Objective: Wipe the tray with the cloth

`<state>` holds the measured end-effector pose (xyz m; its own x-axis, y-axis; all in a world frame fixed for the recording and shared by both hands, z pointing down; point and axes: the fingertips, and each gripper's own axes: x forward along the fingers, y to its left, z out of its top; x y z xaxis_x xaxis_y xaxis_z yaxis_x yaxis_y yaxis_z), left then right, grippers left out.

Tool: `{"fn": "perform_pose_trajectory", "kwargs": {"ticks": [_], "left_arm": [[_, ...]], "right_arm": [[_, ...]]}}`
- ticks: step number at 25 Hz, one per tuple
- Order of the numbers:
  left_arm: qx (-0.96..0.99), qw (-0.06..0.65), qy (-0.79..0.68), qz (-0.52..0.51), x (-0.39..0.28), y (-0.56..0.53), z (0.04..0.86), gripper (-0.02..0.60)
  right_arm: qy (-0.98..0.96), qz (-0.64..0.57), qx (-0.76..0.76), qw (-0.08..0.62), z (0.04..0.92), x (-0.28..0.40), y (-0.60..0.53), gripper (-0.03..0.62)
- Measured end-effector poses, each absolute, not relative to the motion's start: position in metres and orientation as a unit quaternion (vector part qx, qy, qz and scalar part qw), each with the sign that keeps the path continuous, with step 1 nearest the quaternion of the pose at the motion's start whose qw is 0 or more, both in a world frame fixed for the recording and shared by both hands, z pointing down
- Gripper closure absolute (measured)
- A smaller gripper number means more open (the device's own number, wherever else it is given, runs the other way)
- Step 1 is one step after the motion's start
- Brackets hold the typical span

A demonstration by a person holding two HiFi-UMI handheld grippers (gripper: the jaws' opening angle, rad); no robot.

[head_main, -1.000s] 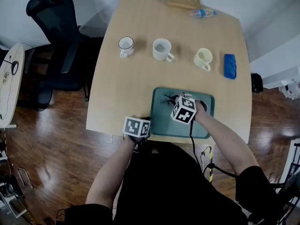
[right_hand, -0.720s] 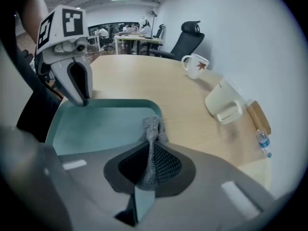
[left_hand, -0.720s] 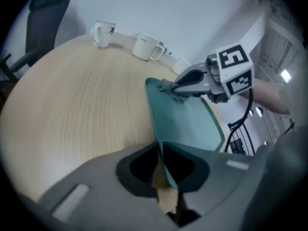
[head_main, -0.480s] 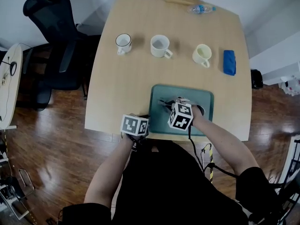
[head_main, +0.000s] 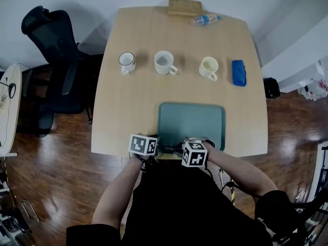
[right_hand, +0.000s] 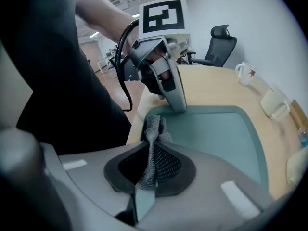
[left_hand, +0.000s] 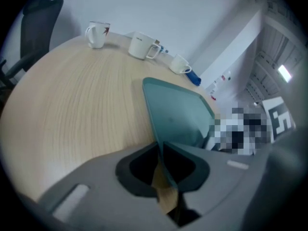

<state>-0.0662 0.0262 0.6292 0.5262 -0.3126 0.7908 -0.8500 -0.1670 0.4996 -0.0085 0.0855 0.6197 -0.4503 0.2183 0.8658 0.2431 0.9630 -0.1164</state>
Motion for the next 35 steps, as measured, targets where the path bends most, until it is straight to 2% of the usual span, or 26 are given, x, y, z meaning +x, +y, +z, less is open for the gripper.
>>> {"fn": "perform_pose_trajectory", "kwargs": {"ticks": [4, 13, 16, 20, 30, 35], "left_arm": [[0.715, 0.501, -0.408, 0.267, -0.065, 0.025, 0.628, 0.54], [0.714, 0.503, -0.411, 0.262, -0.065, 0.024, 0.626, 0.54], [0.712, 0.502, -0.415, 0.262, -0.066, 0.024, 0.627, 0.541], [0.712, 0.5, -0.417, 0.262, -0.067, 0.024, 0.628, 0.541], [0.708, 0.501, -0.424, 0.26, -0.069, 0.025, 0.63, 0.541], [0.713, 0.495, -0.417, 0.27, -0.068, 0.026, 0.628, 0.541]], "right_arm": [[-0.854, -0.039, -0.1, 0.509, 0.617, -0.003, 0.049, 0.569], [-0.836, -0.093, 0.041, 0.539, 0.611, 0.02, -0.109, 0.569], [-0.828, -0.107, 0.047, 0.549, 0.62, 0.022, -0.124, 0.569], [-0.844, -0.09, 0.039, 0.528, 0.622, 0.021, -0.1, 0.569], [-0.861, -0.015, -0.092, 0.5, 0.623, 0.034, 0.063, 0.569], [-0.86, 0.02, -0.107, 0.498, 0.62, 0.039, 0.081, 0.569]]}}
